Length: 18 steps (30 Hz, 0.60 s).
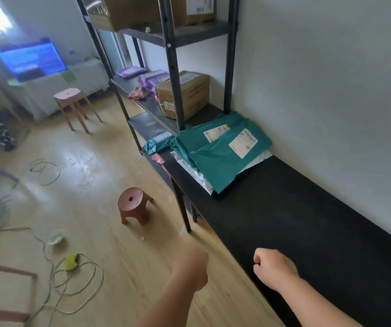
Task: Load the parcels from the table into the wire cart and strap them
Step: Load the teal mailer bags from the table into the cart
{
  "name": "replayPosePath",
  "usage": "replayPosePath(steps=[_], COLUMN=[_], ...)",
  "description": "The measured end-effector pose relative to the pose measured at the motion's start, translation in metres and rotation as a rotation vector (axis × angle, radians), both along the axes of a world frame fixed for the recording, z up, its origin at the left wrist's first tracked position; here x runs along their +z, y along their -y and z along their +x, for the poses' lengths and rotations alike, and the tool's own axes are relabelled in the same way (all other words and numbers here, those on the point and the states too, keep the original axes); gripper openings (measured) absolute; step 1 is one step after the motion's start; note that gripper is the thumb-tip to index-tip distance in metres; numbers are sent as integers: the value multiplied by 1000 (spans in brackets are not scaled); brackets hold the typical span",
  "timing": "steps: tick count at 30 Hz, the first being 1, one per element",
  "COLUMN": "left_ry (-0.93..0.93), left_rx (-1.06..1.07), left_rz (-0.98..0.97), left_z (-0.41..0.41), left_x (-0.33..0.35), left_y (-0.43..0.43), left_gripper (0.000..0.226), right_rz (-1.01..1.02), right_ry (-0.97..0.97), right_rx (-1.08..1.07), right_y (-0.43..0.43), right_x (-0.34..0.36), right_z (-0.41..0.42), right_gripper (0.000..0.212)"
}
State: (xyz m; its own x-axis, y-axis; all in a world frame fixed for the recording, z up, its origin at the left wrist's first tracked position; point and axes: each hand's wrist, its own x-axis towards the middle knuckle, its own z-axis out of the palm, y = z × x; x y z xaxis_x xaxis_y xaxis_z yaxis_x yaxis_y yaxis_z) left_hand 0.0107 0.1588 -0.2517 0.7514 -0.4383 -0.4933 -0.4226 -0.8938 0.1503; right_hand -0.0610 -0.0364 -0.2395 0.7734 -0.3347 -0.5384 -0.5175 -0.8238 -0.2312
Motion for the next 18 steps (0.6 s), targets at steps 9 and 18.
replayPosePath(steps=[9, 18], left_ry=[194, 373], left_rx=[114, -1], left_rz=[-269, -479], left_z=[102, 237], left_x=[16, 40], left_y=[38, 74], left_gripper=[35, 41], right_rz=[75, 122], right_ry=[92, 154], right_rx=[-171, -465], right_y=[19, 39], right_x=[8, 14], right_z=[96, 202], right_gripper=[11, 22])
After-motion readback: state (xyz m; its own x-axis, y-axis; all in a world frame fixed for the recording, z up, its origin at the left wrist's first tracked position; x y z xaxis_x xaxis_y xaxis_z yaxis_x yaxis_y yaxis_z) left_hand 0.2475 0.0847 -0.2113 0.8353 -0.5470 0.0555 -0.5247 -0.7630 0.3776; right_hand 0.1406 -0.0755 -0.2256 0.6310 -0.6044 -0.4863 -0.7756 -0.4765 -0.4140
